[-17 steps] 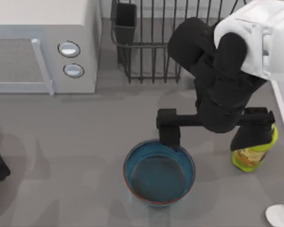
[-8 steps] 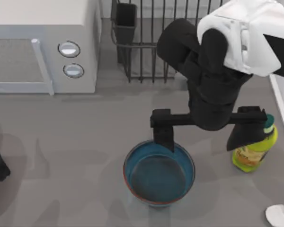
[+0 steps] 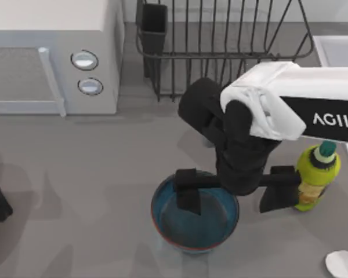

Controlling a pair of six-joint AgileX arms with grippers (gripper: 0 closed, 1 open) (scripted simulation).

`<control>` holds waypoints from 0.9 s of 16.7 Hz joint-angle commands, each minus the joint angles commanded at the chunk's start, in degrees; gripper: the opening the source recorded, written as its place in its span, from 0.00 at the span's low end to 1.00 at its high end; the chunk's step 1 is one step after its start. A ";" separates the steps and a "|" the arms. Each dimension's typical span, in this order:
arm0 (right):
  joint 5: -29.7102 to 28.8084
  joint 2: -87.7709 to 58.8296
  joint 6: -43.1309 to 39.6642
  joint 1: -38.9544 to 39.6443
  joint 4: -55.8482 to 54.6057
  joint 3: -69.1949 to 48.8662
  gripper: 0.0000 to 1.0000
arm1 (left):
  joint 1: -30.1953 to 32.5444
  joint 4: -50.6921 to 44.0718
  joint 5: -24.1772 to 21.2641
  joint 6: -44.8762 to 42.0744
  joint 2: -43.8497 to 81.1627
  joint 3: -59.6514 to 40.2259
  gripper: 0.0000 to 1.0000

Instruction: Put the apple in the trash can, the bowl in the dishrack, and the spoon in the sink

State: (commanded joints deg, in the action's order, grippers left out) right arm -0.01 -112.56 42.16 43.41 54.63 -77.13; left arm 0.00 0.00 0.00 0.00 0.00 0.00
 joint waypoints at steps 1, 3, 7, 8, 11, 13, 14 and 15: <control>0.00 -0.51 -0.33 -0.33 -1.70 1.28 1.00 | 0.00 0.00 0.00 0.00 0.00 0.00 1.00; -0.03 -0.97 -1.23 -1.33 -4.24 3.32 1.00 | 0.00 0.00 0.00 0.00 0.00 0.00 1.00; -0.08 -1.00 -1.76 -1.93 -5.15 4.10 1.00 | 0.00 0.00 0.00 0.00 0.00 0.00 1.00; -0.08 -1.00 -1.76 -1.93 -5.15 4.10 1.00 | 0.00 0.00 0.00 0.00 0.00 0.00 1.00; -0.08 -1.00 -1.76 -1.93 -5.15 4.10 0.77 | 0.00 0.00 0.00 0.00 0.00 0.00 1.00; -0.08 -1.00 -1.76 -1.93 -5.15 4.10 0.62 | 0.00 0.00 0.00 0.00 0.00 0.00 1.00; -0.08 -1.00 -1.76 -1.93 -5.15 4.10 0.55 | 0.00 0.00 0.00 0.00 0.00 0.00 1.00; -0.08 -1.00 -1.76 -1.93 -5.15 4.10 0.47 | 0.00 0.00 0.00 0.00 0.00 0.00 1.00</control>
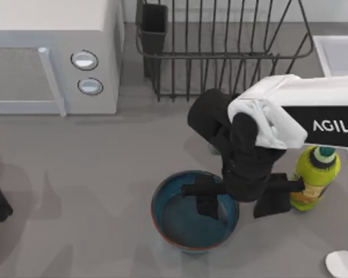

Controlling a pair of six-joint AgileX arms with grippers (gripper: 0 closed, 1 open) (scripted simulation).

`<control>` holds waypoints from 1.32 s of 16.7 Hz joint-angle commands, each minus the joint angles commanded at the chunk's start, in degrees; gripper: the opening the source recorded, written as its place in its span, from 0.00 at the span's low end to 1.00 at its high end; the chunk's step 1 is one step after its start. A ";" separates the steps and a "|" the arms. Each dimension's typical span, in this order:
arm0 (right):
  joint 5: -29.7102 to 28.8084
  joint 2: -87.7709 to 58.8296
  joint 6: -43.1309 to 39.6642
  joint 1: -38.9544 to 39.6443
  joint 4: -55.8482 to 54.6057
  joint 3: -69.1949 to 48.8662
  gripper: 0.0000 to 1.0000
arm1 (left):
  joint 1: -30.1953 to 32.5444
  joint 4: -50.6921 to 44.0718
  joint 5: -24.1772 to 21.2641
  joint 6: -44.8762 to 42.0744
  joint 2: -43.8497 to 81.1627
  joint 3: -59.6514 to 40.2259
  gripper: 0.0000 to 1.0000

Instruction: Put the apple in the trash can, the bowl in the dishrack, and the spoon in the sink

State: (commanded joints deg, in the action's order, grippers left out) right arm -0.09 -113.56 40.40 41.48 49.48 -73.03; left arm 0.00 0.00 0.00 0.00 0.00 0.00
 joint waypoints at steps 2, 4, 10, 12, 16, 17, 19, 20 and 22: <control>0.00 0.00 0.00 0.00 0.00 0.00 0.32 | 0.00 0.00 0.00 0.00 0.00 0.00 1.00; 0.00 0.00 0.00 0.00 0.00 0.00 0.17 | 0.00 0.00 0.00 0.00 0.00 0.00 1.00; 0.00 0.00 0.00 0.00 0.00 0.00 0.00 | 0.00 0.00 0.00 0.00 0.00 0.00 1.00; 0.00 0.00 0.00 0.00 0.00 0.00 0.00 | 0.00 0.00 0.00 0.00 0.00 0.00 1.00; 0.06 0.13 0.03 0.18 -0.02 -0.17 0.00 | 0.00 0.00 0.00 0.00 0.00 0.00 1.00; 0.49 0.28 -0.02 0.45 -0.48 -0.69 0.00 | 0.00 0.00 0.00 0.00 0.00 0.00 1.00; 2.36 0.96 -0.28 1.01 -1.96 -3.21 0.00 | 0.00 0.00 0.00 0.00 0.00 0.00 1.00; 3.57 1.39 -0.44 1.10 -2.61 -5.15 0.00 | 0.00 0.00 0.00 0.00 0.00 0.00 1.00; 5.71 2.26 -0.82 0.81 -3.25 -10.15 0.00 | 0.00 0.00 0.00 0.00 0.00 0.00 1.00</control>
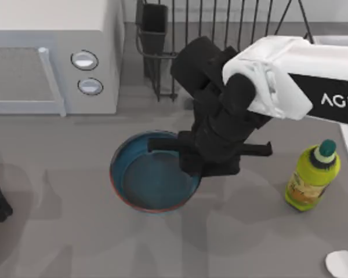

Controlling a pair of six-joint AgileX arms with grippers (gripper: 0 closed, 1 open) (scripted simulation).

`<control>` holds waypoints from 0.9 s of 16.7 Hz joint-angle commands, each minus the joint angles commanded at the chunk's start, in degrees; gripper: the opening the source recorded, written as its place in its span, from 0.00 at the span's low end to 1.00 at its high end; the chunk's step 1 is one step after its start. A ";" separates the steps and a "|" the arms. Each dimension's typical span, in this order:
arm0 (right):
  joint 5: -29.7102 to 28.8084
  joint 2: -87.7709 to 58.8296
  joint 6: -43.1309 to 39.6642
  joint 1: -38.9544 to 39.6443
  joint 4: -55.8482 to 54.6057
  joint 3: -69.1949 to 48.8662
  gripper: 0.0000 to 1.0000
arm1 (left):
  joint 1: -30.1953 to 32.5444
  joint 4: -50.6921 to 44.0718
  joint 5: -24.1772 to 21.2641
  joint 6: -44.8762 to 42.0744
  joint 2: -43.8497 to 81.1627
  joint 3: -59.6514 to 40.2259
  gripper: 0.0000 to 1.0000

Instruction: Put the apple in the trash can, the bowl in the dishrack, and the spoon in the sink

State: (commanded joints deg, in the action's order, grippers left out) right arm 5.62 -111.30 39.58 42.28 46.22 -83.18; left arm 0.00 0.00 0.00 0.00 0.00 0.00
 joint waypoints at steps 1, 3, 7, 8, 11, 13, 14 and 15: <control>0.55 0.38 -0.20 -0.31 0.39 -2.37 0.00 | 0.00 0.00 0.00 0.00 0.00 0.00 1.00; 0.50 1.11 -0.64 -1.17 2.63 -5.77 0.00 | 0.00 0.00 0.00 0.00 0.00 0.00 1.00; -0.79 2.40 -1.14 -2.67 13.15 -7.44 0.00 | 0.00 0.00 0.00 0.00 0.00 0.00 1.00; -1.64 2.57 -1.09 -2.69 16.39 -7.46 0.00 | 0.00 0.00 0.00 0.00 0.00 0.00 1.00; -4.70 3.35 -0.10 -1.63 23.10 -6.14 0.00 | 0.00 0.00 0.00 0.00 0.00 0.00 1.00; -5.70 3.83 0.60 -0.86 24.71 -5.33 0.00 | 0.00 0.00 0.00 0.00 0.00 0.00 1.00; -5.70 3.83 0.60 -0.86 24.72 -5.32 0.00 | 0.00 0.00 0.00 0.00 0.00 0.00 1.00; -5.70 3.83 0.60 -0.86 24.72 -5.32 0.00 | 0.00 0.00 0.00 0.00 0.00 0.00 1.00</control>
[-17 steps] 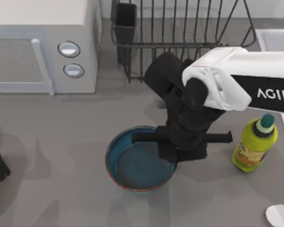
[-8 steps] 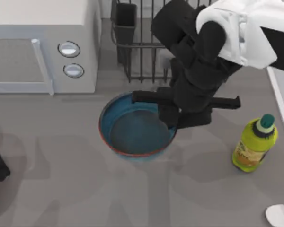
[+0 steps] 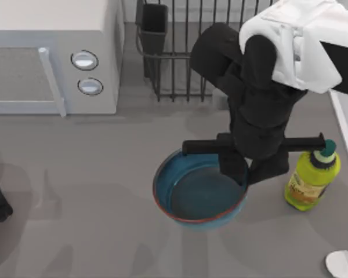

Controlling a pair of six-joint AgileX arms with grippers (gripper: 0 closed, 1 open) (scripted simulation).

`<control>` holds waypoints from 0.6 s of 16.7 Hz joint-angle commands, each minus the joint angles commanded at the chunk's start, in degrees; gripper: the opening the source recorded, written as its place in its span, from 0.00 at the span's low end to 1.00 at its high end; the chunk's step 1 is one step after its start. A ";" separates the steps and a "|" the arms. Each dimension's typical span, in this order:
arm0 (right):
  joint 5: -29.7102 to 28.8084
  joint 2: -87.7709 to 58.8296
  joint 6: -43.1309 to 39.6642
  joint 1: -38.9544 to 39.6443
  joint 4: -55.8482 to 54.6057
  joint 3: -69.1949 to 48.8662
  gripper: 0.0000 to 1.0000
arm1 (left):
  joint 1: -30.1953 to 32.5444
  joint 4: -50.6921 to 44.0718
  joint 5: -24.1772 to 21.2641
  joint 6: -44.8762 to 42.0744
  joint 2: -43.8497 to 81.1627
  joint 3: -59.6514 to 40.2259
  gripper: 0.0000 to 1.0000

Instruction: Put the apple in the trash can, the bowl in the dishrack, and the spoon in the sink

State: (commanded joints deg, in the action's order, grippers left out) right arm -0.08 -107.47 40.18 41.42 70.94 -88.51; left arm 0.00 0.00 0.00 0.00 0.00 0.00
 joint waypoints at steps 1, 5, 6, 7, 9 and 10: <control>0.00 0.00 0.00 0.00 0.00 0.00 0.00 | 0.00 0.00 0.00 0.00 0.00 0.00 1.00; -1.80 0.37 -1.11 0.40 -1.94 0.00 0.00 | 0.00 0.00 0.00 0.00 0.00 0.00 1.00; -3.60 0.97 -2.15 0.94 -3.72 0.11 0.00 | 0.00 0.00 0.00 0.00 0.00 0.00 1.00; -5.92 1.76 -3.48 1.63 -6.13 0.24 0.00 | 0.00 0.00 0.00 0.00 0.00 0.00 1.00; -11.79 3.83 -6.90 3.36 -12.63 0.61 0.00 | 0.00 0.00 0.00 0.00 0.00 0.00 1.00; -15.29 5.12 -8.95 4.37 -16.70 0.86 0.00 | 0.00 0.00 0.00 0.00 0.00 0.00 1.00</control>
State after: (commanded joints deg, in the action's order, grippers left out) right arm -15.36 -102.35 31.23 45.79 54.24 -87.64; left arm 0.00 0.00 0.00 0.00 0.00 0.00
